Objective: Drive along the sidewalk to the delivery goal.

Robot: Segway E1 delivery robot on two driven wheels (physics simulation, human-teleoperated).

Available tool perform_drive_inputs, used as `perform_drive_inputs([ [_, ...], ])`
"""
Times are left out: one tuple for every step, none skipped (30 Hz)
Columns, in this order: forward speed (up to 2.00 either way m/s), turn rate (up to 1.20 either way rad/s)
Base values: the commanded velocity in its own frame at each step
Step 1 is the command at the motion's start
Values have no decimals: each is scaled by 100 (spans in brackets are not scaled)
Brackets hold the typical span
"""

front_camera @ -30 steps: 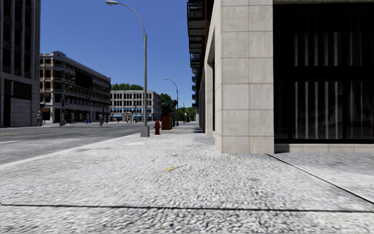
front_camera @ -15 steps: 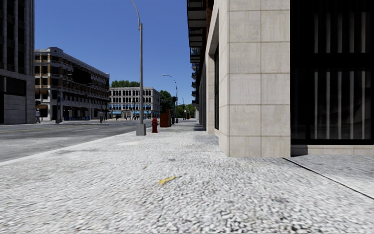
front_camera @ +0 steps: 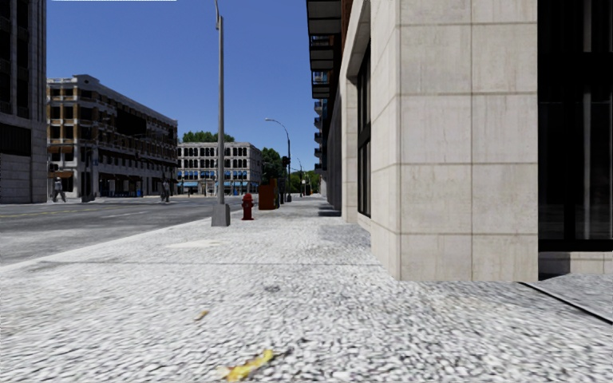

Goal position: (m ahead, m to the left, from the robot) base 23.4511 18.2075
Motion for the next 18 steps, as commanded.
perform_drive_inputs([
  [200, 0],
  [200, 0],
  [200, 0],
  [200, 0],
  [200, 0],
  [200, 0],
  [200, 0],
  [200, 0],
  [200, 0],
  [200, 0],
  [200, 0],
  [200, 0],
  [200, 0],
  [200, 0],
  [200, 0],
  [200, 0],
  [200, 0],
  [200, 0],
])
